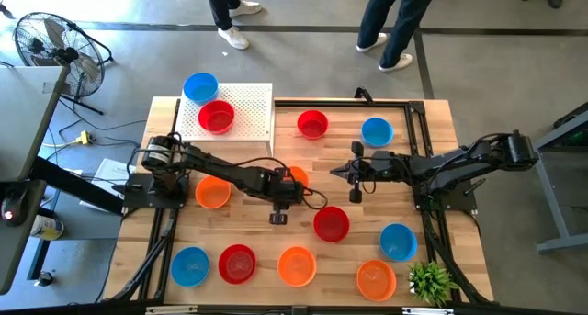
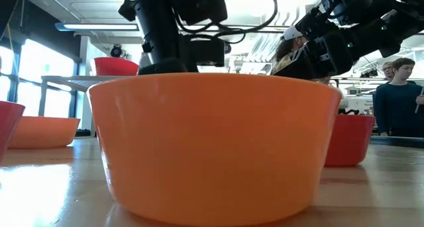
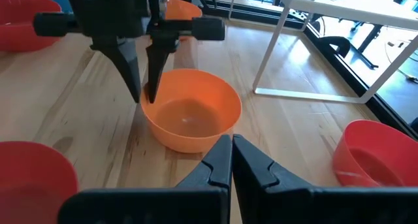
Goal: Pick & Place Mini bowls
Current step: Put the orange bowl on the shelf
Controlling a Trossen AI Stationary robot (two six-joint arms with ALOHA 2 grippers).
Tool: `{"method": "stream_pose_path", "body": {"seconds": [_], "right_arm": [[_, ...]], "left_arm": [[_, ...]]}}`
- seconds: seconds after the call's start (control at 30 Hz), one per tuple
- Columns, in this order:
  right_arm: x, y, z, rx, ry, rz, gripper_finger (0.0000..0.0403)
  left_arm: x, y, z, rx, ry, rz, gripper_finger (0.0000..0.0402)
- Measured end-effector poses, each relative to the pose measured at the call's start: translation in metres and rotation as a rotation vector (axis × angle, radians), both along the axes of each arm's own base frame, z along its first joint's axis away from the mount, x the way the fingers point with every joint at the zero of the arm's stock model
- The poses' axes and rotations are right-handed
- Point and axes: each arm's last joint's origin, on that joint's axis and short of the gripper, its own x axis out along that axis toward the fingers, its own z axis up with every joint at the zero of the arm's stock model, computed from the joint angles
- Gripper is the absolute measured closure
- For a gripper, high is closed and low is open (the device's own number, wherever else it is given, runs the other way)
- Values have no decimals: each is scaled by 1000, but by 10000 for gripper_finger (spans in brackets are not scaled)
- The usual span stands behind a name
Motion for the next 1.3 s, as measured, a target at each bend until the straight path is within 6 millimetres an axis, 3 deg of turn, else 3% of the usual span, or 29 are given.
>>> {"method": "stream_pose_path", "body": {"seconds": [0.23,0.37,0.53,0.63,0.73,0.83,0.97,1.13,1.3], "right_arm": [[0,0,0,0,0,0,403],[0,0,0,-4,1,0,403],[0,0,0,-10,1,2,403],[0,0,0,-11,1,2,402],[0,0,0,-11,2,3,403],[0,0,0,-11,2,4,403],[0,0,-1,-10,8,4,403],[0,0,-1,-8,7,8,403],[0,0,0,-8,6,9,402]], "left_arm": [[0,0,-2,8,6,-5,389],[1,0,5,16,15,-16,394],[11,-2,44,14,-41,-48,398],[10,0,77,51,-77,-80,399],[10,10,107,50,-125,-67,399],[7,25,138,55,-189,-33,400],[-11,56,178,85,-204,57,400],[-33,107,216,121,-209,222,400],[-64,164,240,148,-164,392,401]]}}
